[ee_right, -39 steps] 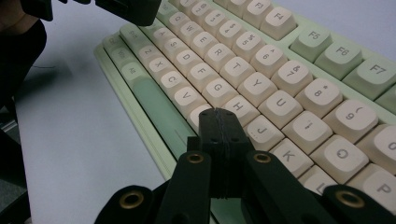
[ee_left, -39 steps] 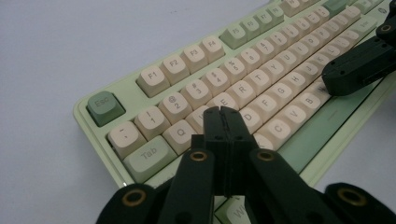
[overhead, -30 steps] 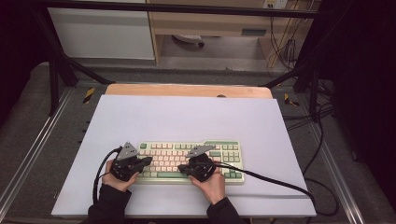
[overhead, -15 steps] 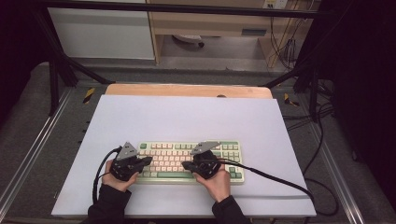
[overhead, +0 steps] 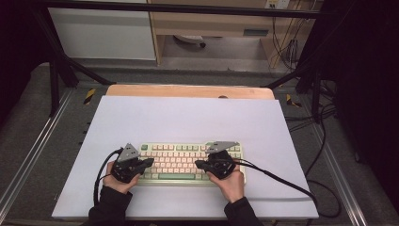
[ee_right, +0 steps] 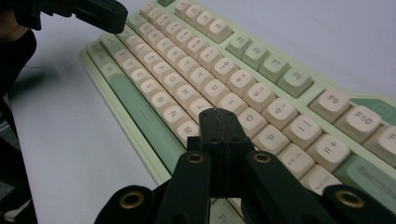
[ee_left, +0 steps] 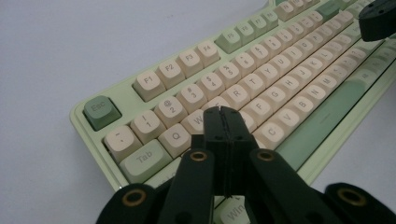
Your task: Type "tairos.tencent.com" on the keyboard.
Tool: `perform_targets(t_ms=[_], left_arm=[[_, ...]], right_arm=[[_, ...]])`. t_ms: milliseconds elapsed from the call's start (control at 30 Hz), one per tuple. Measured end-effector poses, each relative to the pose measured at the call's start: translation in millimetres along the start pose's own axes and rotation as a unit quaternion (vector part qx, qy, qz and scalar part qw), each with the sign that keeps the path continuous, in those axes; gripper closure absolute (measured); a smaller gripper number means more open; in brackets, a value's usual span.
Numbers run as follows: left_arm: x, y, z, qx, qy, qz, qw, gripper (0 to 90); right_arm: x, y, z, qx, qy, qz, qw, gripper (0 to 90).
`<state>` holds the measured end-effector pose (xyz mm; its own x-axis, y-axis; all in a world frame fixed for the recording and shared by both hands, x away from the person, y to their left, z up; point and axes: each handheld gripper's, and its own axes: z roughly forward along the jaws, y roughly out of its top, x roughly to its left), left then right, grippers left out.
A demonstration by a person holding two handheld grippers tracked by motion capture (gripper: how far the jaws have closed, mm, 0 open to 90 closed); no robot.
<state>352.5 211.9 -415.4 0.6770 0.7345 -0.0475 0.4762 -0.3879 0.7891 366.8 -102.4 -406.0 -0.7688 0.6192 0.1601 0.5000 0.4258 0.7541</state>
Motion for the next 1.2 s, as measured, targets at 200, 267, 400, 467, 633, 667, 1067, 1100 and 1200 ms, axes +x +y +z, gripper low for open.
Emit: perform_targets(t_ms=[200,267,400,467,633,667,1067,1100,1200], left_arm=[[-3.4,1.3,1.0,-0.001,-0.001,0.0,1.0,90.0],[-4.9,2.4,1.1,-0.002,-0.001,0.001,1.0,90.0],[-8.3,4.6,1.5,-0.004,-0.003,0.002,1.0,90.0],[-10.4,5.4,2.5,-0.004,-0.005,0.001,1.0,90.0],[-16.4,7.0,6.5,0.0,-0.011,0.006,0.9999,90.0],[-17.5,7.1,7.5,0.001,-0.012,0.008,0.9999,89.9],[-30.9,7.4,23.0,0.02,-0.025,0.022,0.9992,89.9],[-31.4,7.1,23.8,0.022,-0.026,0.023,0.9992,90.0],[-32.3,6.1,25.9,0.025,-0.027,0.024,0.999,89.9]], right_arm=[[-9.5,-7.6,-11.1,-0.006,-0.009,0.006,0.9999,90.0],[-12.1,-10.1,-14.1,-0.006,-0.01,0.009,0.9999,90.0],[-16.1,-14.0,-18.6,-0.009,-0.015,0.012,0.9998,90.0],[-17.9,-16.0,-20.8,-0.01,-0.017,0.015,0.9997,90.0],[-20.4,-20.1,-24.7,-0.01,-0.02,0.018,0.9996,90.0],[-20.9,-20.8,-25.0,-0.01,-0.021,0.017,0.9996,90.0],[-22.4,-26.1,-25.8,-0.01,-0.021,0.023,0.9995,90.0],[-22.8,-26.7,-26.4,-0.01,-0.021,0.025,0.9994,90.0],[-23.9,-28.2,-27.6,-0.01,-0.022,0.024,0.9994,90.0]])
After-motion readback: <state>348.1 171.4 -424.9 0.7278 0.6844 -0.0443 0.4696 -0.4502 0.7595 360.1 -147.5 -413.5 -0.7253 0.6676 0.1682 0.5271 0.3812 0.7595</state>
